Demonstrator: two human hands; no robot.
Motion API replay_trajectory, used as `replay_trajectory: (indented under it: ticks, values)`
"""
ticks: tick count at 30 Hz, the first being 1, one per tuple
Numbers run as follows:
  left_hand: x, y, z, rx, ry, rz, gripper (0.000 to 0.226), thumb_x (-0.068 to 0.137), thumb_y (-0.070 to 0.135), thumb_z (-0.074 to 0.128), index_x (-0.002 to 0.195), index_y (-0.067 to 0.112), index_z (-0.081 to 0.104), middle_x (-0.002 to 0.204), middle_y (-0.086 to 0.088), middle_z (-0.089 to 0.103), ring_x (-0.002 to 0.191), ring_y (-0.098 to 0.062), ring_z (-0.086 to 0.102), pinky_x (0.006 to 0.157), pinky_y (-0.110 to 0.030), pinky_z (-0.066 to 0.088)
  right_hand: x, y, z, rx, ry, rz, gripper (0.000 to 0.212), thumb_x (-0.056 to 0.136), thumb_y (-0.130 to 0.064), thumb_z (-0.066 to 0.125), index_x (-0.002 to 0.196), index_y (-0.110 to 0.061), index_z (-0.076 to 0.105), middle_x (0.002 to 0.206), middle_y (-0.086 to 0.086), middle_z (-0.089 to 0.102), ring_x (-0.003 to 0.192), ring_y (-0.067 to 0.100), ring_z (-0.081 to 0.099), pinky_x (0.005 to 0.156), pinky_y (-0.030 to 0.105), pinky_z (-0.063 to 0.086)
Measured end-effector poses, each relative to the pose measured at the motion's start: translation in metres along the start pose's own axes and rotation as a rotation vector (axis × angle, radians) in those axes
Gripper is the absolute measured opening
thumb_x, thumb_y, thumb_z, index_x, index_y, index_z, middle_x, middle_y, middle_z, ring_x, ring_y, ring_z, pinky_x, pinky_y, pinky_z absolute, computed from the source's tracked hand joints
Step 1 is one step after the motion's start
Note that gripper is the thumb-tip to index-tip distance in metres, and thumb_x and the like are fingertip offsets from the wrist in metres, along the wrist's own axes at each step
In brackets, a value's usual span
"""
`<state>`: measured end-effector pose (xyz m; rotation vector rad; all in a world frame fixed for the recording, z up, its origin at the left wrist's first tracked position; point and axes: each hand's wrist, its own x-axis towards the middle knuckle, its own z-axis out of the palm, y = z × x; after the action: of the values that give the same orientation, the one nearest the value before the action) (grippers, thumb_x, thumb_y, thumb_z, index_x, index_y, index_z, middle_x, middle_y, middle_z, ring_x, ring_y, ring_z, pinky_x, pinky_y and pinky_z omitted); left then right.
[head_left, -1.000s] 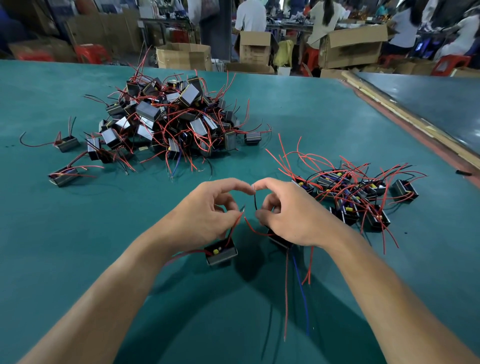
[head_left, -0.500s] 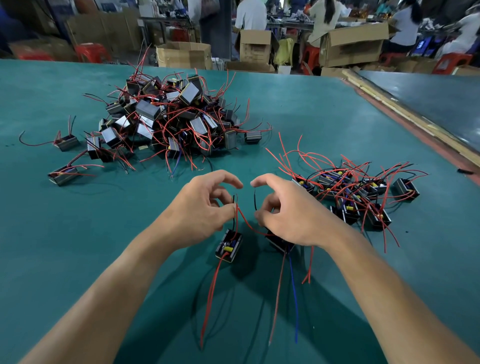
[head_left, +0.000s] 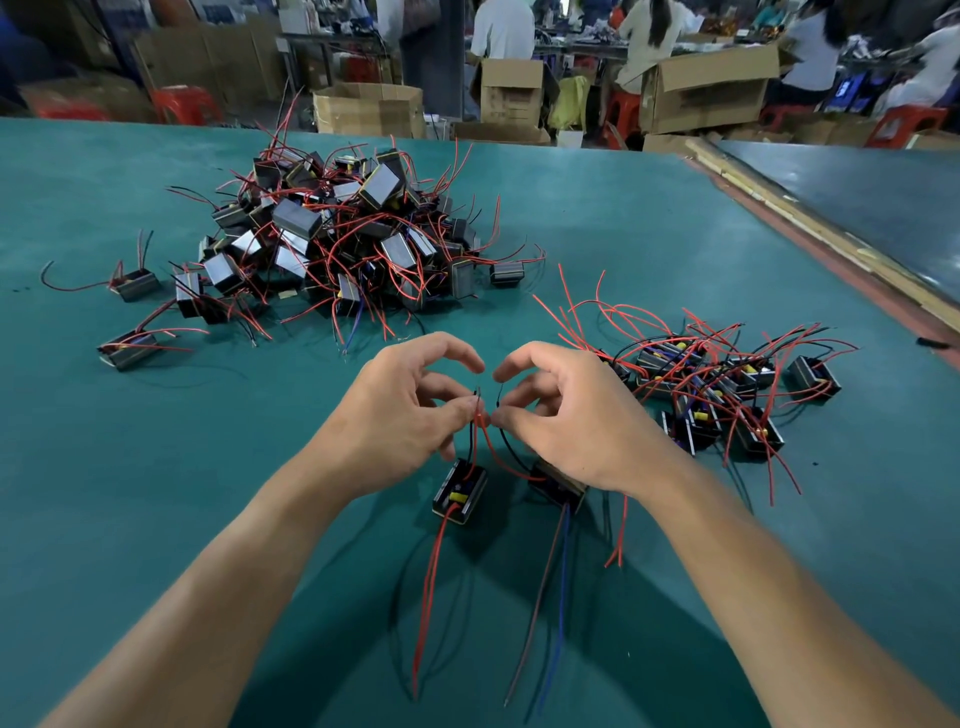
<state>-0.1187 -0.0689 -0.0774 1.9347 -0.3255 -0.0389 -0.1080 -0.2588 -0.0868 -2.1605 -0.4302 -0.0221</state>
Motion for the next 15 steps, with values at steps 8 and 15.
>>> replay_trajectory:
  ticks: [8,15]
  values:
    - [0.0007,-0.0003,0.0013,0.009,0.01,0.004,0.024,0.091,-0.002,0.06,0.099,0.021,0.062,0.073,-0.006,0.073,0.046,-0.018,0.057,0.049,-0.023,0.046,0.0011,-0.0043,0.0012,0.098,0.027,0.08,0.015,0.082,-0.018,0.077,0.08,-0.025,0.064,0.07,-0.007,0.075,0.049,0.002,0.058,0.06,0.028,0.049]
    - [0.0005,0.0011,0.0032,-0.043,-0.023,-0.005,0.012,0.092,0.0,0.063,0.089,0.012,0.061,0.074,-0.008,0.074,0.043,-0.017,0.055,0.044,-0.019,0.045,-0.0003,-0.007,-0.0002,0.126,0.067,-0.011,0.018,0.086,-0.01,0.074,0.071,-0.021,0.07,0.057,-0.013,0.065,0.05,0.001,0.052,0.055,0.02,0.044]
